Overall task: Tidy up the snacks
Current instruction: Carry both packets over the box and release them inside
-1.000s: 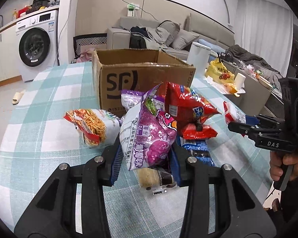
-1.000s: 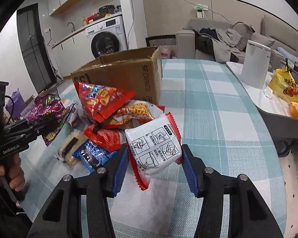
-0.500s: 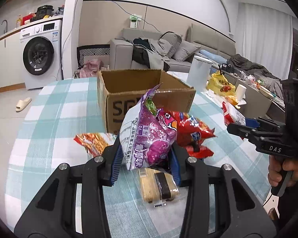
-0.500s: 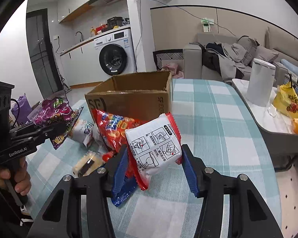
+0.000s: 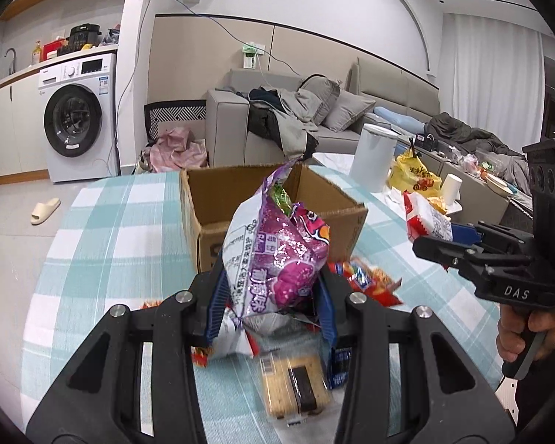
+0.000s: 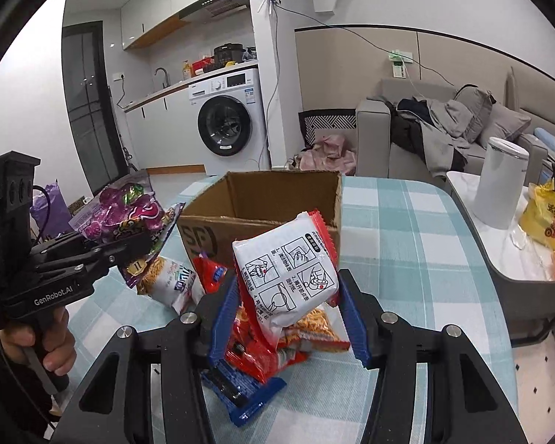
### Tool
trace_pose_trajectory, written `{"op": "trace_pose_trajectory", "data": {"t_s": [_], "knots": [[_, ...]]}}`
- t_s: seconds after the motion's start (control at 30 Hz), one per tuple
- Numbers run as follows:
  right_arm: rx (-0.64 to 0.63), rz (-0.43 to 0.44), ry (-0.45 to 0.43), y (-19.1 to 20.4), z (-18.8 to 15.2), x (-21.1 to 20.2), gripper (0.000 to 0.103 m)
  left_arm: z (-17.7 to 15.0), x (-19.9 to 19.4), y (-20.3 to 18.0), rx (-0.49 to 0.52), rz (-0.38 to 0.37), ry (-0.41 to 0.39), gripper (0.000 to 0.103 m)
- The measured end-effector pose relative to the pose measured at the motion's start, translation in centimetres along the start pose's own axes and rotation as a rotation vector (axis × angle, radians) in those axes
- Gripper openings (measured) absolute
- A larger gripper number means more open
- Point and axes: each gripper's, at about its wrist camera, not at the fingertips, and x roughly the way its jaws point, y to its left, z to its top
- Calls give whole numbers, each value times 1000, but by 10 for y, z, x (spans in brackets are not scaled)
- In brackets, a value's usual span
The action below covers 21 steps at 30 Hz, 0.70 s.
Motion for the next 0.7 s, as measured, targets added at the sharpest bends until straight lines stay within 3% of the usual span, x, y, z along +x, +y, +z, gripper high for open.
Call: {"op": "trace_pose_trajectory", "data": {"t_s": [0.7], "knots": [[-2,20,19,5,45,33,53,50,33,12,-11,32,-20,38]]}}
